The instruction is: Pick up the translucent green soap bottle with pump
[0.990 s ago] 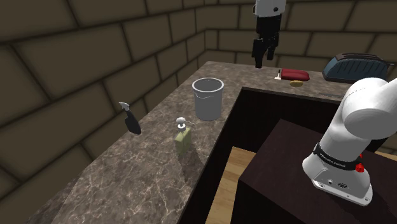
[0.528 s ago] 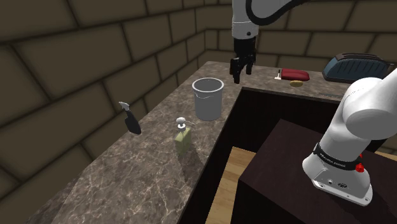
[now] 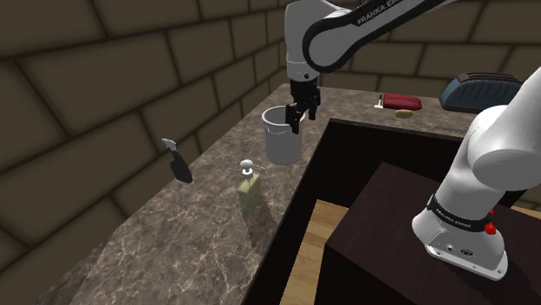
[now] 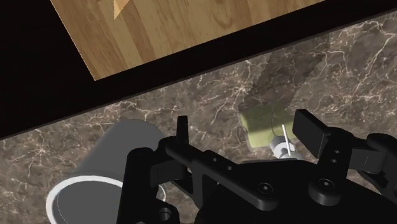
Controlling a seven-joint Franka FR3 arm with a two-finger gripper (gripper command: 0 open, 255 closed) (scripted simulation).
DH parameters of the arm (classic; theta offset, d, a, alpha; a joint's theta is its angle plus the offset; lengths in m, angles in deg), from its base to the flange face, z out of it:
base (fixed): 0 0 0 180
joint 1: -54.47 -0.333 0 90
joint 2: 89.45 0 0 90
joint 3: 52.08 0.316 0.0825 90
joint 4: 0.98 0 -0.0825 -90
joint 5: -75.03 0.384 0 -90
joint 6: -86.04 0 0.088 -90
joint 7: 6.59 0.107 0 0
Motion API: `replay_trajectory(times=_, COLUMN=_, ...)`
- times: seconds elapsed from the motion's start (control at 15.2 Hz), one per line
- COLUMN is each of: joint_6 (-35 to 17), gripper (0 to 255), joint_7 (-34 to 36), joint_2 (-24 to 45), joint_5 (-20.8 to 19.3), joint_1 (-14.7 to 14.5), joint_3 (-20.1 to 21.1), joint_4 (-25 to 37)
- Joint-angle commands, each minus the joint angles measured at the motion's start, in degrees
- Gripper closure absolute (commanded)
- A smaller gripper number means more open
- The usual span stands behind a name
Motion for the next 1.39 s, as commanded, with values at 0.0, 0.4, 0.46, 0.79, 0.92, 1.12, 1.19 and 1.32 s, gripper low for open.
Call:
replay_trajectory(times=0.0, joint_6=-2.89, gripper=0, joint_7=1.62, joint_2=4.53, joint_5=-0.97, joint_1=-0.24, joint_3=1.01, joint_4=2.02)
replay_trajectory(times=0.4, joint_6=-9.33, gripper=0, joint_7=6.94, joint_2=17.07, joint_5=-5.41, joint_1=-1.43, joint_3=3.10, joint_4=8.74)
replay_trajectory(times=0.46, joint_6=-10.14, gripper=0, joint_7=7.87, joint_2=19.20, joint_5=-6.32, joint_1=-1.74, joint_3=3.28, joint_4=10.13)
replay_trajectory(times=0.79, joint_6=-13.00, gripper=0, joint_7=12.23, joint_2=29.95, joint_5=-11.00, joint_1=-3.94, joint_3=3.38, joint_4=18.21)
replay_trajectory(times=0.92, joint_6=-13.62, gripper=0, joint_7=13.70, joint_2=34.26, joint_5=-12.72, joint_1=-5.09, joint_3=3.09, joint_4=21.99)
replay_trajectory(times=1.12, joint_6=-14.03, gripper=0, joint_7=15.32, joint_2=40.08, joint_5=-14.73, joint_1=-6.79, joint_3=2.52, joint_4=27.57)
replay_trajectory(times=1.19, joint_6=-14.59, gripper=0, joint_7=15.51, joint_2=40.57, joint_5=-14.93, joint_1=-6.88, joint_3=2.38, joint_4=27.47)
replay_trajectory(times=1.32, joint_6=-15.70, gripper=0, joint_7=15.91, joint_2=41.56, joint_5=-15.35, joint_1=-7.03, joint_3=2.14, joint_4=27.32)
